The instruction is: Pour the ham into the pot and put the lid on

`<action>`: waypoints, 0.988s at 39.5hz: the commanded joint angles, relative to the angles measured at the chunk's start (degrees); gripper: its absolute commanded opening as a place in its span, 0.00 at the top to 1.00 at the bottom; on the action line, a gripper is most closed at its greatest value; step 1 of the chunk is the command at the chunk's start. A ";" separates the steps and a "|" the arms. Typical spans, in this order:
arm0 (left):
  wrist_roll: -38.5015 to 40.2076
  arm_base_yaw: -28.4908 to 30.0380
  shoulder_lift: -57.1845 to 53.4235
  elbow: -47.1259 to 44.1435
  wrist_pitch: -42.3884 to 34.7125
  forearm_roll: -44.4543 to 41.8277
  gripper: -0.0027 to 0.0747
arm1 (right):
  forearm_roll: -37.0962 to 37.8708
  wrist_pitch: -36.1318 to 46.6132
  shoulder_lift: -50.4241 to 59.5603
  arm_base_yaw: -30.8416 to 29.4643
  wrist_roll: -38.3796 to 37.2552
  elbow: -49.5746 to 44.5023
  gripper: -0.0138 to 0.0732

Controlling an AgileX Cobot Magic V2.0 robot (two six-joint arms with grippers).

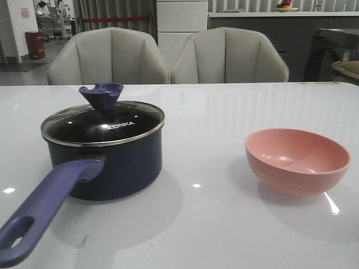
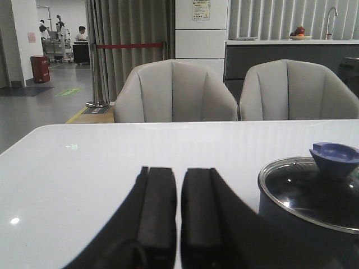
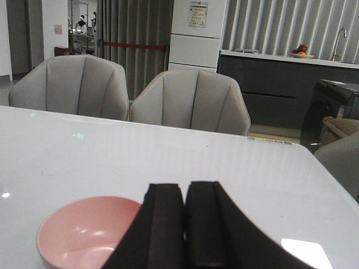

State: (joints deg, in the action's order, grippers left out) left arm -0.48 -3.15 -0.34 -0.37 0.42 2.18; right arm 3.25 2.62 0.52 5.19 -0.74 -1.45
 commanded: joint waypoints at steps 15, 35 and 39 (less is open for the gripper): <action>0.48 -0.03 -1.12 -1.76 -4.57 0.05 0.79 | 1.12 2.64 1.11 -0.30 -1.17 -0.65 0.68; 0.48 -0.03 -1.12 -1.76 -4.57 0.05 0.79 | 1.12 2.64 1.11 -0.30 -1.17 -0.65 0.68; 0.48 -0.03 -1.12 -1.76 -4.57 0.05 0.79 | 1.12 2.64 1.11 -0.30 -1.17 -0.65 0.68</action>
